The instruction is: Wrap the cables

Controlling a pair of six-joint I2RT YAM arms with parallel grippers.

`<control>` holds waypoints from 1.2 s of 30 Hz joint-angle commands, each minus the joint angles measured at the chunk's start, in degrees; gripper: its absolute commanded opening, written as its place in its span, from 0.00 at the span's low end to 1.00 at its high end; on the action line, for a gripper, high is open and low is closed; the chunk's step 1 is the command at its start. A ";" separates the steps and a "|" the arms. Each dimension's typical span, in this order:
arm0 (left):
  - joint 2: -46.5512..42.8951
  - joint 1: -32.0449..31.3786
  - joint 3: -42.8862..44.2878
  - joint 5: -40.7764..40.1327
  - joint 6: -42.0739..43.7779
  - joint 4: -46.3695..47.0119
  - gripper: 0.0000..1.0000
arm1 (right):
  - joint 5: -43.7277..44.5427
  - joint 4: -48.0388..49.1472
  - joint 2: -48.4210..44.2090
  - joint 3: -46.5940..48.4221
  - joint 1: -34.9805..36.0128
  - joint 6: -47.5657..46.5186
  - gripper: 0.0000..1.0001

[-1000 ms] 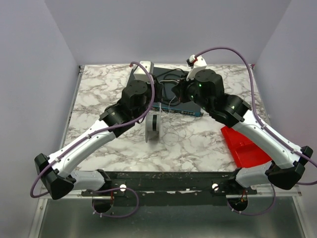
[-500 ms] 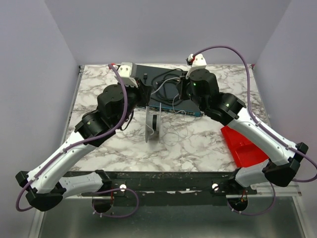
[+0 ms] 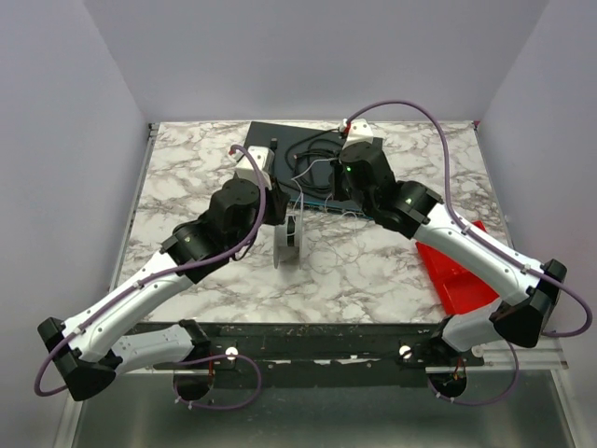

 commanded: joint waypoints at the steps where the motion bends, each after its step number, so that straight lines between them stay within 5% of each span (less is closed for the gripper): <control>1: -1.56 -0.20 -4.16 -2.90 -2.67 1.62 0.25 | -0.69 1.03 0.76 -1.39 0.28 1.11 0.01; 5: -3.98 -0.19 -8.27 -5.74 -4.09 2.50 0.41 | -4.21 1.39 -0.33 -1.56 0.29 1.51 0.01; 14: -5.88 -0.20 -11.30 -2.86 -3.52 0.86 0.50 | -14.63 2.71 -3.08 -0.88 0.35 2.96 0.01; 36: -3.94 -0.20 -19.01 4.73 -2.61 -0.51 0.58 | -21.52 1.99 0.90 2.19 1.96 5.56 0.01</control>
